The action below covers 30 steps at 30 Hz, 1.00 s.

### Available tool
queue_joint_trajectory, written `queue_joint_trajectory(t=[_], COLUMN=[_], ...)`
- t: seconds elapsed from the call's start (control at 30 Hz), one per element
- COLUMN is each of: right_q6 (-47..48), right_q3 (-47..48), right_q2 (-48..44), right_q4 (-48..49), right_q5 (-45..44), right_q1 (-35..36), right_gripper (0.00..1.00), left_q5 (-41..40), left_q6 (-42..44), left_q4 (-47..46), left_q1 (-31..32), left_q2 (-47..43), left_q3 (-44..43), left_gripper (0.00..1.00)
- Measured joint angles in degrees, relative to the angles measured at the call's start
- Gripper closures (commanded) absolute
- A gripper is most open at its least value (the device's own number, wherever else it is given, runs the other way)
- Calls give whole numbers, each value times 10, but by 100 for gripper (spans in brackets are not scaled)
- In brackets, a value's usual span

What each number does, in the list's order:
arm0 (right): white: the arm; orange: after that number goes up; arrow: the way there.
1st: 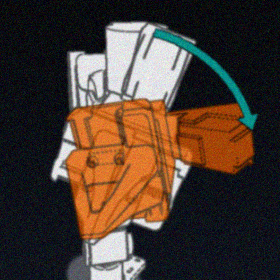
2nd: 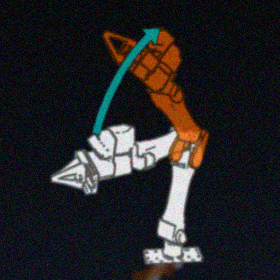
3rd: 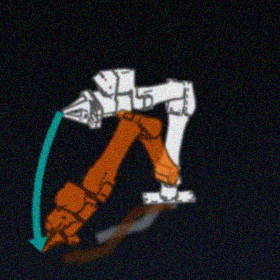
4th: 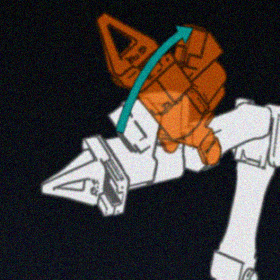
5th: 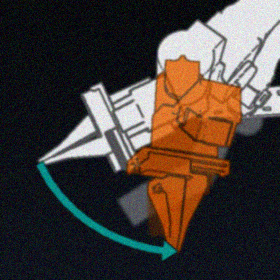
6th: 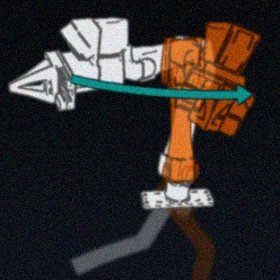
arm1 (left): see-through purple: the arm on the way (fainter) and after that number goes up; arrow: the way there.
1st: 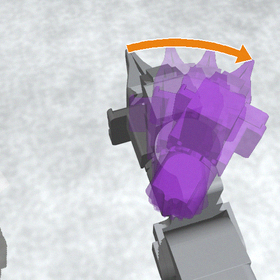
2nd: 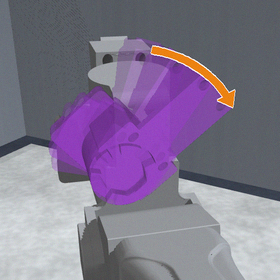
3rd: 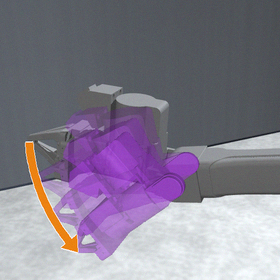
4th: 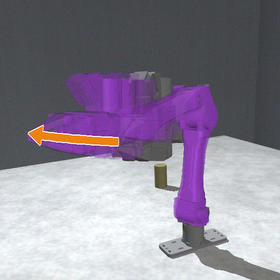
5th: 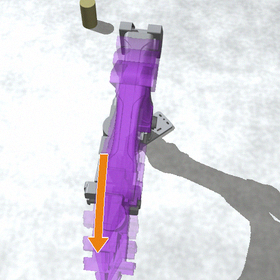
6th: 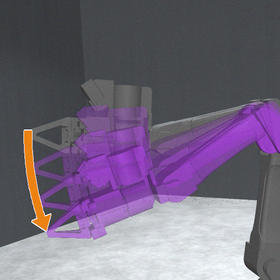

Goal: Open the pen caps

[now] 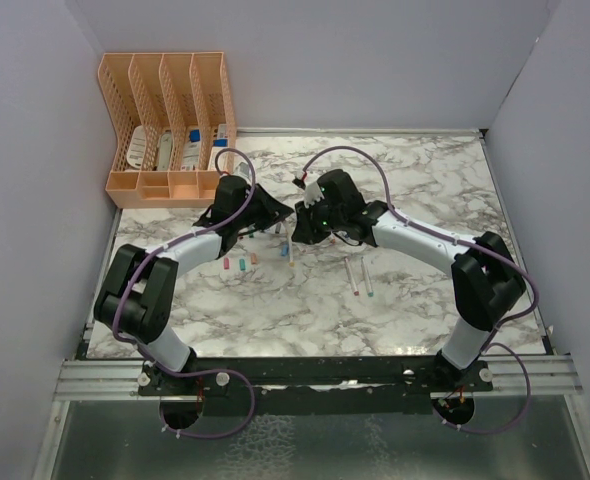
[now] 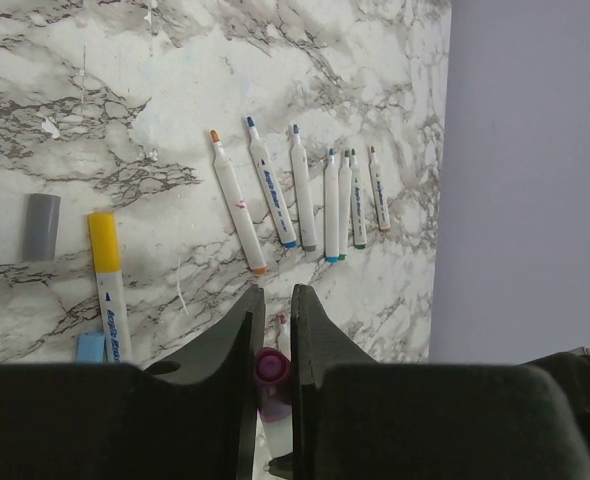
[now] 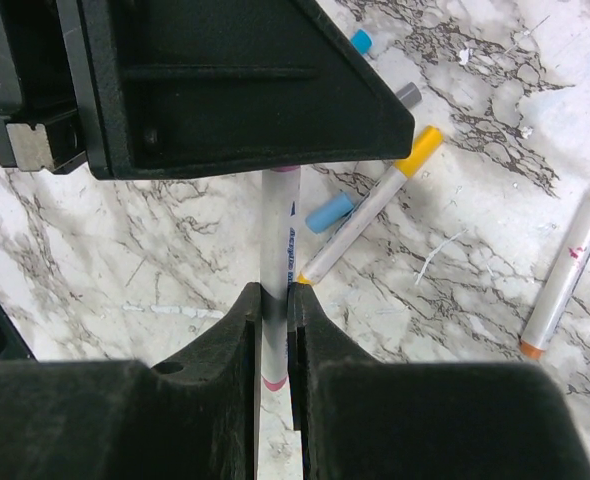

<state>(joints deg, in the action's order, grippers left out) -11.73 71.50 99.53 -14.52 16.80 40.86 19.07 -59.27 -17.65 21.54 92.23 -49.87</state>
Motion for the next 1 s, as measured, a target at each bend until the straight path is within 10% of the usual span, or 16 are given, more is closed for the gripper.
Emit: queue_joint_trajectory(t=[0.23,0.43,0.57,0.77,1.0], right_q6=[-5,-2,-5,-10,-24], right_q3=[0,5,16,16,16], right_q2=[0,2,11,20,23], right_q4=[0,1,1,-1,-2], right_q5=[0,2,7,9,5], right_q1=[0,0,0,0,-5], right_gripper=[44,39,51,97,99], left_q5=[0,0,-3,-12,-23], left_q6=[0,0,-3,-6,-5], left_q4=[-2,-2,-2,0,1], left_q1=[2,24,47,50,52], left_q2=[-3,-5,-8,-9,-11], left_q3=[2,2,2,2,1], left_gripper=[100,100,100,100,100])
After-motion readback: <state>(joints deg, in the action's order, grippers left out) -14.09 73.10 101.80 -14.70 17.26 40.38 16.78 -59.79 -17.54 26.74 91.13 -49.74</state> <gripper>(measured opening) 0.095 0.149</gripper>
